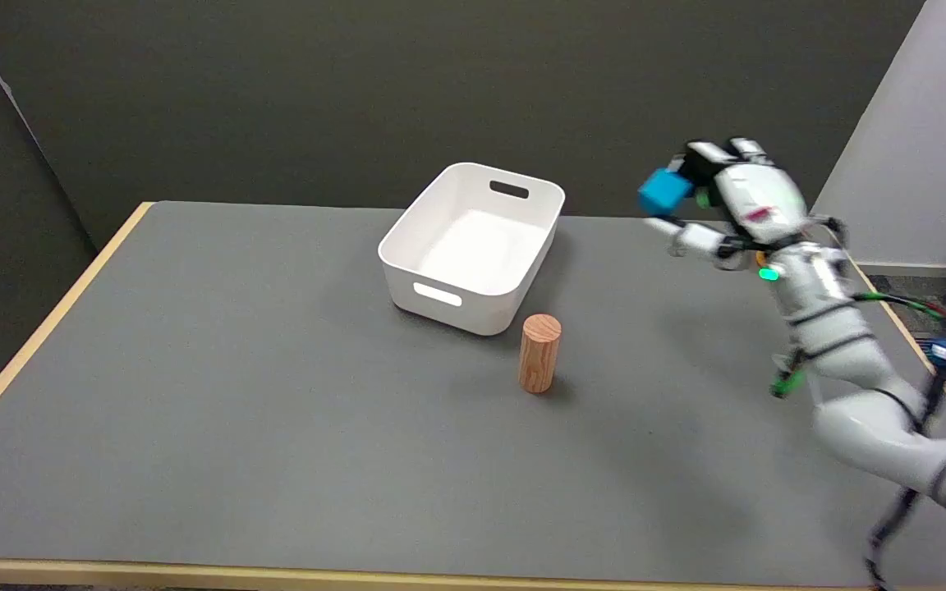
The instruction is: Place the cube into the box.
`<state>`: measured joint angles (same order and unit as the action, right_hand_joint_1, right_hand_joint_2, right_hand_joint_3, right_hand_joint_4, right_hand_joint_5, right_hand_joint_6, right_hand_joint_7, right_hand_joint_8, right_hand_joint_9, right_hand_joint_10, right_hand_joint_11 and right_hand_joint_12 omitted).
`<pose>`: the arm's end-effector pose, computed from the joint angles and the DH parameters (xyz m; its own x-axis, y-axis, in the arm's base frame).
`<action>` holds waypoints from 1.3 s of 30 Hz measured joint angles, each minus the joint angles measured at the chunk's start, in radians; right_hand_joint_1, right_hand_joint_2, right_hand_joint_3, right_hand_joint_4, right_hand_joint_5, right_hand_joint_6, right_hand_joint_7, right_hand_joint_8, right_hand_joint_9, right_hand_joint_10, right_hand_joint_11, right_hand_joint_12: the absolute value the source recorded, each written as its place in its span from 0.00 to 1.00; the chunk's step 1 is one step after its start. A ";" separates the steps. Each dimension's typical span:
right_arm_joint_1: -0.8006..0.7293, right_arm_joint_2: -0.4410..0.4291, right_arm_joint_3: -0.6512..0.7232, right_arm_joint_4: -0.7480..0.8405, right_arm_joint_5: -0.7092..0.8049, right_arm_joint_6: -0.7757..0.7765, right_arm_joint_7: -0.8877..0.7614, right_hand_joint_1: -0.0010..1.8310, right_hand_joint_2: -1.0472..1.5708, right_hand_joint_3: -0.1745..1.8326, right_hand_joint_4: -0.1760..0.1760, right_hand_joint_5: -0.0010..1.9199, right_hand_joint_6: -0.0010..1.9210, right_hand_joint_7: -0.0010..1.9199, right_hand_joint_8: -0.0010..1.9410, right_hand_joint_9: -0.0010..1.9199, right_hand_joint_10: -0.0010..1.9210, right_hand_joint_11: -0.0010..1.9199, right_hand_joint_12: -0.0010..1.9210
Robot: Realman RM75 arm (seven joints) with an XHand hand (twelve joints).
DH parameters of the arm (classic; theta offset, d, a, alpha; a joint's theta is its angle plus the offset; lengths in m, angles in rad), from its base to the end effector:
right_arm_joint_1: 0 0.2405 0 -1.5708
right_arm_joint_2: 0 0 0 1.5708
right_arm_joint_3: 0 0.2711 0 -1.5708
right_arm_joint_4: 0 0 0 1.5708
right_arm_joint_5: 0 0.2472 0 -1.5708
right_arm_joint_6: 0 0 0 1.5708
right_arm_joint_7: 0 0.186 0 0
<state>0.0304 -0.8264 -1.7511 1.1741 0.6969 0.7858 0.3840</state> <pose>-0.2173 -0.4039 0.4702 0.8856 0.3957 0.2432 -0.2472 -0.0416 0.9681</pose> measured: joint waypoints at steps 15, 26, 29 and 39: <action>0.361 -0.199 -0.278 -0.060 -0.051 -0.315 -0.064 0.64 0.82 0.31 0.00 0.33 0.81 0.36 0.83 0.43 1.00 0.11 1.00; 0.484 -0.279 -0.367 -0.080 -0.064 -0.440 -0.092 0.30 0.63 0.52 0.71 0.10 0.21 0.12 0.18 0.09 0.39 0.03 0.66; 0.495 -0.289 -0.373 -0.080 -0.059 -0.468 -0.096 0.24 0.61 0.55 0.73 0.06 0.21 0.04 0.09 0.01 0.31 0.00 0.59; 0.491 -0.291 -0.357 -0.057 -0.045 -0.528 -0.103 0.22 0.60 0.55 0.71 0.05 0.22 0.00 0.05 0.00 0.18 0.00 0.51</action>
<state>0.5212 -1.1174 -2.1079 1.1167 0.6515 0.2582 0.2811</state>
